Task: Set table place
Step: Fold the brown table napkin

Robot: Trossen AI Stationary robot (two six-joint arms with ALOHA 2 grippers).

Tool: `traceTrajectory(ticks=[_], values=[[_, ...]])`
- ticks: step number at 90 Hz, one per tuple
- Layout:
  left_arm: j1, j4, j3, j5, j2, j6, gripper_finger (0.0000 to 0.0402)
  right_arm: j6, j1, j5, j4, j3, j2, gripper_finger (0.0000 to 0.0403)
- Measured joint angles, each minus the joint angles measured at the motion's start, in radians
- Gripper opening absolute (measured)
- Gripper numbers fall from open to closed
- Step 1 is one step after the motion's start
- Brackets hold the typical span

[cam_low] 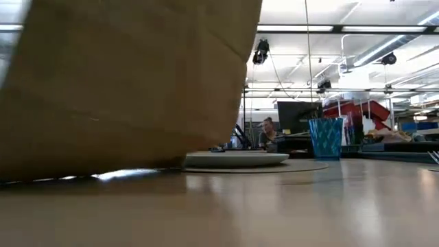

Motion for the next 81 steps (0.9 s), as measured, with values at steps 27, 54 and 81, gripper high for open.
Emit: traceTrajectory(ticks=[27,54,81], values=[[-0.022,0.03,-0.041,0.015,0.015,-0.031,0.0,0.066,0.008,-0.024,-0.046,0.0,-0.01,0.0],[-0.022,0.114,-0.152,0.014,0.057,-0.035,0.0,0.085,0.009,-0.043,-0.05,-0.002,0.01,0.0],[-0.093,0.37,-0.429,0.066,0.059,-0.21,0.0,0.162,0.01,-0.149,-0.052,-0.094,0.084,0.0]])
